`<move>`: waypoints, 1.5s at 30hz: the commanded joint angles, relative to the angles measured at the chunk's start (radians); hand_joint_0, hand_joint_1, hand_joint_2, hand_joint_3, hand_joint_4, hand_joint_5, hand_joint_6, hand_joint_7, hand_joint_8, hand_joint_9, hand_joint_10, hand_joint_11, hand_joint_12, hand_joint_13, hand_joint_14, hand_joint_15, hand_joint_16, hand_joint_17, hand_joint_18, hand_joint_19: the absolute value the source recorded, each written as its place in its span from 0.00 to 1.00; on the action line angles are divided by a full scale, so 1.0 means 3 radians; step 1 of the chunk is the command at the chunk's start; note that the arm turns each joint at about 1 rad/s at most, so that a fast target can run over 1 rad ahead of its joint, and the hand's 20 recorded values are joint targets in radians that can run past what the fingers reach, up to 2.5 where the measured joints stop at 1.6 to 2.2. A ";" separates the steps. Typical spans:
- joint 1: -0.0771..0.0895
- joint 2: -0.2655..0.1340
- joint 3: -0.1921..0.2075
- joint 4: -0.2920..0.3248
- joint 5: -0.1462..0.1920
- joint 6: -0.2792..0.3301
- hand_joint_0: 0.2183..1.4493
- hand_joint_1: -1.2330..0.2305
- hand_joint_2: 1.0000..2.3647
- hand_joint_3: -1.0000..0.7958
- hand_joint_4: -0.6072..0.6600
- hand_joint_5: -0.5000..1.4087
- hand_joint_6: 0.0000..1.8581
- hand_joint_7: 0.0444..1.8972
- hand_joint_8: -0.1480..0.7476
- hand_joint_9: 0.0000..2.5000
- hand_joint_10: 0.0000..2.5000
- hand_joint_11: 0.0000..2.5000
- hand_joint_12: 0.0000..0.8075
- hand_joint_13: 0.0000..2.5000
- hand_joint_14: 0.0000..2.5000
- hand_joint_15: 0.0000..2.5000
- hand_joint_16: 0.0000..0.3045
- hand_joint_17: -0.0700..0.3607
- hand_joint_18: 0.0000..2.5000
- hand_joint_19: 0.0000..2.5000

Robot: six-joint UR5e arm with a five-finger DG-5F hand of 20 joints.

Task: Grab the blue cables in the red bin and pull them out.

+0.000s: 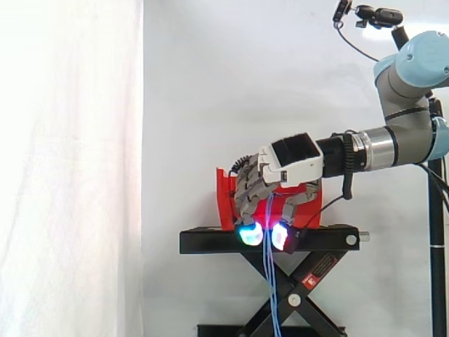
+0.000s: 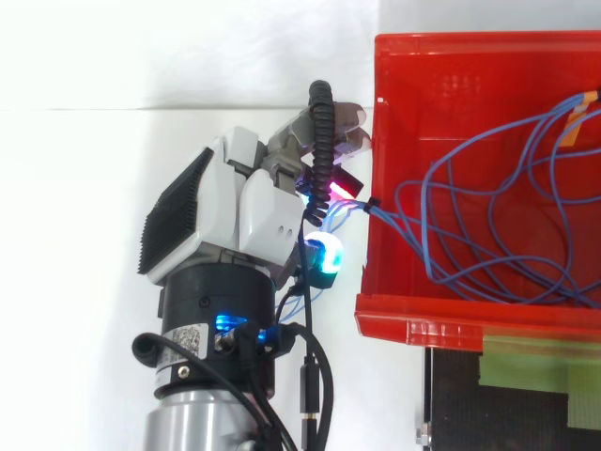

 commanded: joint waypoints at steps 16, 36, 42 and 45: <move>0.0000 0.0000 -0.0002 0.0011 -0.0044 0.0000 0.45 0.16 0.00 0.00 0.44 0.61 0.00 0.37 0.42 0.31 0.01 0.34 0.44 0.32 0.01 0.26 0.15 0.40 0.23 0.22; -0.0010 0.0000 0.0004 0.0016 -0.0044 -0.0148 0.45 0.16 0.00 0.00 0.43 0.64 0.03 0.39 0.42 0.32 0.01 0.34 0.44 0.32 0.01 0.27 0.15 0.40 0.24 0.22; -0.0010 0.0000 -0.0002 0.0011 -0.0044 -0.0153 0.45 0.17 0.00 0.00 0.44 0.65 0.04 0.39 0.42 0.32 0.01 0.33 0.44 0.32 0.01 0.26 0.15 0.40 0.24 0.22; -0.0010 0.0000 -0.0002 0.0006 -0.0044 -0.0153 0.45 0.18 0.00 0.00 0.44 0.65 0.04 0.39 0.43 0.32 0.01 0.33 0.44 0.32 0.01 0.26 0.15 0.40 0.24 0.22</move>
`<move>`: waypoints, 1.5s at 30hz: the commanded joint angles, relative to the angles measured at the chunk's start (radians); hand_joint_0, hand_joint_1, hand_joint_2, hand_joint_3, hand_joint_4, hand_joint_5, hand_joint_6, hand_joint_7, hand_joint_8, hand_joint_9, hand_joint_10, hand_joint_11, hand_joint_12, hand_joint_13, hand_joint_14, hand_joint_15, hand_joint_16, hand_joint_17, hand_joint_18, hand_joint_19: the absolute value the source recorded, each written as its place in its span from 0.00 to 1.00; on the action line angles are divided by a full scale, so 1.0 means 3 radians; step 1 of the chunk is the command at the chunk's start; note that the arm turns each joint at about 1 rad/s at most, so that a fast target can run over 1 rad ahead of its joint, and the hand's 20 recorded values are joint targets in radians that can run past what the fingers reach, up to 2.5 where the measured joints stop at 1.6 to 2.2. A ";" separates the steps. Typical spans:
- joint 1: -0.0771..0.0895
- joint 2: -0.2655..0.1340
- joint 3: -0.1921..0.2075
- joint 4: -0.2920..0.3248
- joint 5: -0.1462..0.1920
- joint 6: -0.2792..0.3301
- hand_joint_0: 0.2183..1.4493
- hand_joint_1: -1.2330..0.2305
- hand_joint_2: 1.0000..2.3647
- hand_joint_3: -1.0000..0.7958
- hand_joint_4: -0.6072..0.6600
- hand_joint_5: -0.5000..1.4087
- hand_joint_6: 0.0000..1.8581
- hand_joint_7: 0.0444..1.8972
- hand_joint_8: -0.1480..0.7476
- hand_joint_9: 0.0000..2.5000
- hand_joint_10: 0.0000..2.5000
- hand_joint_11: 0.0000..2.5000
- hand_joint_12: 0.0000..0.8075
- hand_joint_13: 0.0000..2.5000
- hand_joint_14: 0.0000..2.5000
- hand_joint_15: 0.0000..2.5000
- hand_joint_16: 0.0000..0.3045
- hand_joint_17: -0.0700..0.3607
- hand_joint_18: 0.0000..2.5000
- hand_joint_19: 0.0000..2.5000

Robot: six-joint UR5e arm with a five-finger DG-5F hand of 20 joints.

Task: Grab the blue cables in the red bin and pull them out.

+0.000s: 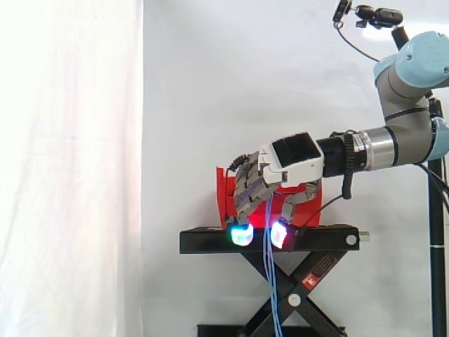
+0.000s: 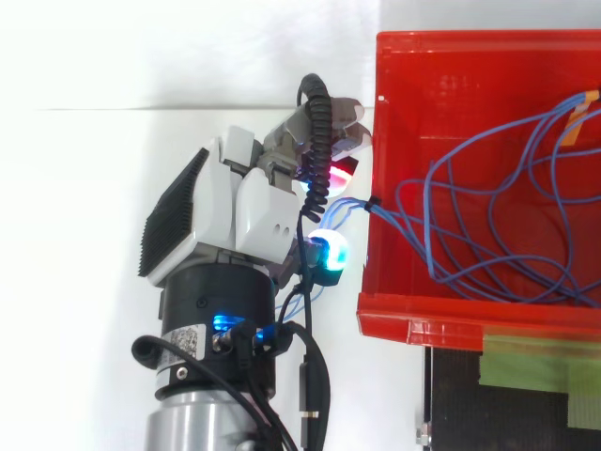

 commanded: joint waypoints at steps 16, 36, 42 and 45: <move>0.0020 0.0000 -0.0002 -0.0010 0.0000 0.0000 0.45 0.19 0.00 0.00 0.45 0.65 0.00 0.38 0.43 0.32 0.01 0.33 0.44 0.32 0.01 0.26 0.15 0.40 0.24 0.22; 0.0010 0.0000 -0.0104 0.0067 0.0000 0.0020 0.45 0.19 0.00 0.00 0.47 0.64 0.00 0.36 0.43 0.32 0.01 0.33 0.44 0.32 0.01 0.27 0.15 0.40 0.24 0.22; 0.0005 0.0000 -0.0104 0.0082 0.0000 0.0051 0.45 0.19 0.00 0.00 0.46 0.64 0.00 0.36 0.43 0.32 0.01 0.33 0.44 0.32 0.01 0.27 0.15 0.40 0.24 0.22; 0.0000 0.0000 -0.0104 0.0082 0.0000 0.0199 0.45 0.19 0.00 0.00 0.47 0.64 0.00 0.36 0.43 0.32 0.01 0.33 0.44 0.32 0.01 0.27 0.15 0.40 0.24 0.22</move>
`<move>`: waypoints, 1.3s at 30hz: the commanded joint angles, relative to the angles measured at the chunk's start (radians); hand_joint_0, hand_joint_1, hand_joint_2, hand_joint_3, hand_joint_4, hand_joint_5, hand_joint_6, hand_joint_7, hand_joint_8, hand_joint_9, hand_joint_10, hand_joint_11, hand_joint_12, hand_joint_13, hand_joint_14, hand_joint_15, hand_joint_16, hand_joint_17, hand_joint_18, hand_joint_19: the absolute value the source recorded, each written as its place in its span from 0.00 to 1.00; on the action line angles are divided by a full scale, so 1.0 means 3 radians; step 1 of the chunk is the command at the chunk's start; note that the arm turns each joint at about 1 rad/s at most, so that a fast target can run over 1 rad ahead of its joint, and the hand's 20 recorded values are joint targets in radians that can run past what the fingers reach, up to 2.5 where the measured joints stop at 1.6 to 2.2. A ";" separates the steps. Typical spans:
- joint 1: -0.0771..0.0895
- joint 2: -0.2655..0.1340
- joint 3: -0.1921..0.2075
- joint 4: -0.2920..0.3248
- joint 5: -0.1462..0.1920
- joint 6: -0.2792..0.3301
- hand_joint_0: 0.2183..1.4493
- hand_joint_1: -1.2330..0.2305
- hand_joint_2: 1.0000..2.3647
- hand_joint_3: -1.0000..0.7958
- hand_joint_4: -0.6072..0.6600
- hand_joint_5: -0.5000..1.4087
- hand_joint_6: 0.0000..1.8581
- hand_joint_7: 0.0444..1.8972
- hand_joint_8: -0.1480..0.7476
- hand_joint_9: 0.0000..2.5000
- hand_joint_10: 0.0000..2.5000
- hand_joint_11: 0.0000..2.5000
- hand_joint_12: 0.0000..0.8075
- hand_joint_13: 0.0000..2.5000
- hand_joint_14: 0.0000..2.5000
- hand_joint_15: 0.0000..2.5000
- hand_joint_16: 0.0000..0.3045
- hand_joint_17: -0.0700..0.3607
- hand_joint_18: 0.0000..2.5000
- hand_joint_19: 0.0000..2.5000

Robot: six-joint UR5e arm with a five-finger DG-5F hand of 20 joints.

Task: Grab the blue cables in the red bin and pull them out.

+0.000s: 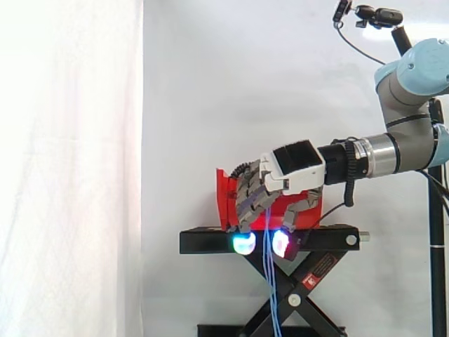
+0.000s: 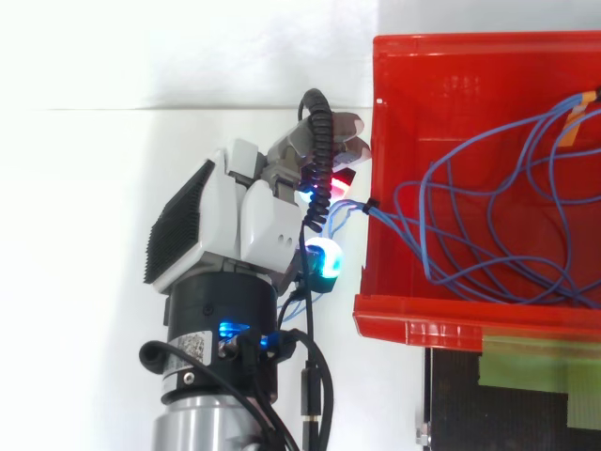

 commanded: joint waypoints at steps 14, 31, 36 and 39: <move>-0.0001 0.0000 0.0000 0.0042 0.0000 0.0415 0.46 0.19 0.00 0.00 0.47 0.64 0.00 0.36 0.43 0.32 0.01 0.33 0.44 0.32 0.01 0.26 0.15 0.40 0.24 0.22; -0.0006 0.0000 0.0005 0.0047 -0.0051 0.0246 0.46 0.19 0.00 0.00 0.47 0.65 0.00 0.38 0.43 0.32 0.01 0.33 0.44 0.32 0.01 0.26 0.15 0.40 0.24 0.22; -0.0006 0.0000 0.0000 0.0047 -0.0051 0.0200 0.46 0.19 0.00 0.00 0.47 0.66 0.00 0.39 0.43 0.33 0.01 0.33 0.44 0.33 0.01 0.26 0.15 0.40 0.24 0.22; -0.0006 0.0000 0.0000 0.0036 -0.0051 0.0190 0.46 0.19 0.00 0.00 0.47 0.66 0.00 0.39 0.43 0.33 0.01 0.33 0.44 0.33 0.01 0.26 0.15 0.40 0.24 0.23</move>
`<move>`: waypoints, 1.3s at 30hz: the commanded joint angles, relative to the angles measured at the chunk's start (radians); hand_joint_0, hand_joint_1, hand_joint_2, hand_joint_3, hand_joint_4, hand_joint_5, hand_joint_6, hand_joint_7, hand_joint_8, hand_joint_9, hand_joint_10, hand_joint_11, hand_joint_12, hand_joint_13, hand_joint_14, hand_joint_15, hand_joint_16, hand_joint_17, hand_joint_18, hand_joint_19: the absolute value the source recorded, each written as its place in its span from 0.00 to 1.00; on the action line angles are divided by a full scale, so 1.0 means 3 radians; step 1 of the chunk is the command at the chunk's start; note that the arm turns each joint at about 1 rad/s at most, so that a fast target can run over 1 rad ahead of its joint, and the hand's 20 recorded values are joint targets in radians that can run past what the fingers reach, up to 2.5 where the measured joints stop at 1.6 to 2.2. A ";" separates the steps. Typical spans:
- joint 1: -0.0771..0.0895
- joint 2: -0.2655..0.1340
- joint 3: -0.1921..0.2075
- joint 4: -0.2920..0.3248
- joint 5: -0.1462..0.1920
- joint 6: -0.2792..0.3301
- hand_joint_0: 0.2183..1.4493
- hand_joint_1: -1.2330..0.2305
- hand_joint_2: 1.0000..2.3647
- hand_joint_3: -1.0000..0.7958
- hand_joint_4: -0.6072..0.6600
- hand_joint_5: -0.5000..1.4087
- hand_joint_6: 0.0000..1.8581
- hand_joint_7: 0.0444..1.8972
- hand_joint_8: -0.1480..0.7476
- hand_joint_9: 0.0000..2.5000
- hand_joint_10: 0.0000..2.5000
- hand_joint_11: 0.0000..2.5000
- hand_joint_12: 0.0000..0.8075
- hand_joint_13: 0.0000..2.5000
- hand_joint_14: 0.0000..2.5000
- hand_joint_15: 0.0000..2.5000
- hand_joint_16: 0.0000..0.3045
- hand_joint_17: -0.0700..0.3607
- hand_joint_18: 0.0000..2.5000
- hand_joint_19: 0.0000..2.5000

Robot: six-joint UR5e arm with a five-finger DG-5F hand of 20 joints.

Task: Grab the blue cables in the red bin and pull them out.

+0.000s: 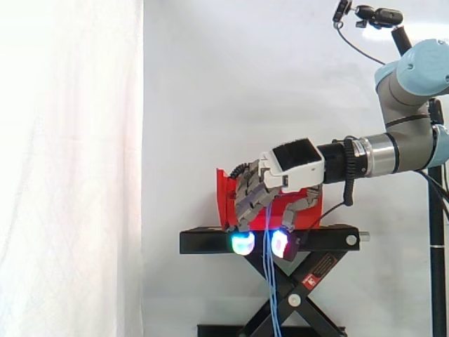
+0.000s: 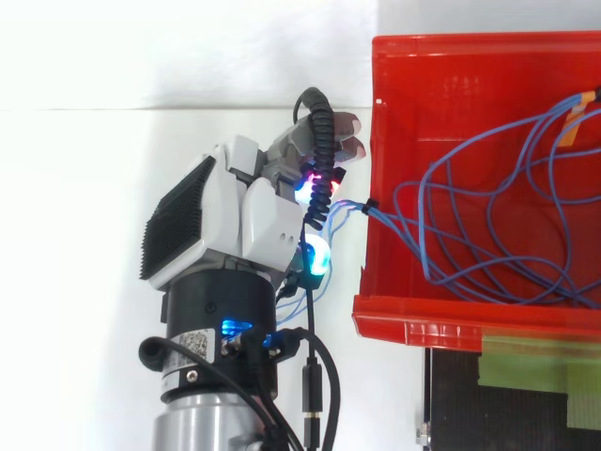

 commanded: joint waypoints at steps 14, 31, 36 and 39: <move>0.0005 0.0000 -0.0002 -0.0009 -0.0010 -0.0056 0.47 0.20 0.00 0.00 0.47 0.67 0.06 0.40 0.43 0.33 0.01 0.33 0.44 0.33 0.01 0.26 0.15 0.39 0.24 0.22; 0.0000 0.0000 -0.0002 -0.0009 -0.0015 -0.0164 0.47 0.20 0.00 0.00 0.49 0.67 0.00 0.36 0.43 0.33 0.01 0.33 0.43 0.33 0.01 0.26 0.15 0.39 0.24 0.23; 0.0000 0.0000 -0.0002 0.0002 -0.0015 -0.0169 0.47 0.20 0.00 0.00 0.47 0.69 0.00 0.39 0.43 0.34 0.01 0.33 0.43 0.33 0.01 0.26 0.14 0.39 0.24 0.23; 0.0000 0.0000 -0.0002 0.0002 -0.0015 -0.0194 0.48 0.20 0.00 0.00 0.47 0.70 0.00 0.42 0.43 0.34 0.01 0.34 0.43 0.33 0.01 0.26 0.14 0.39 0.25 0.22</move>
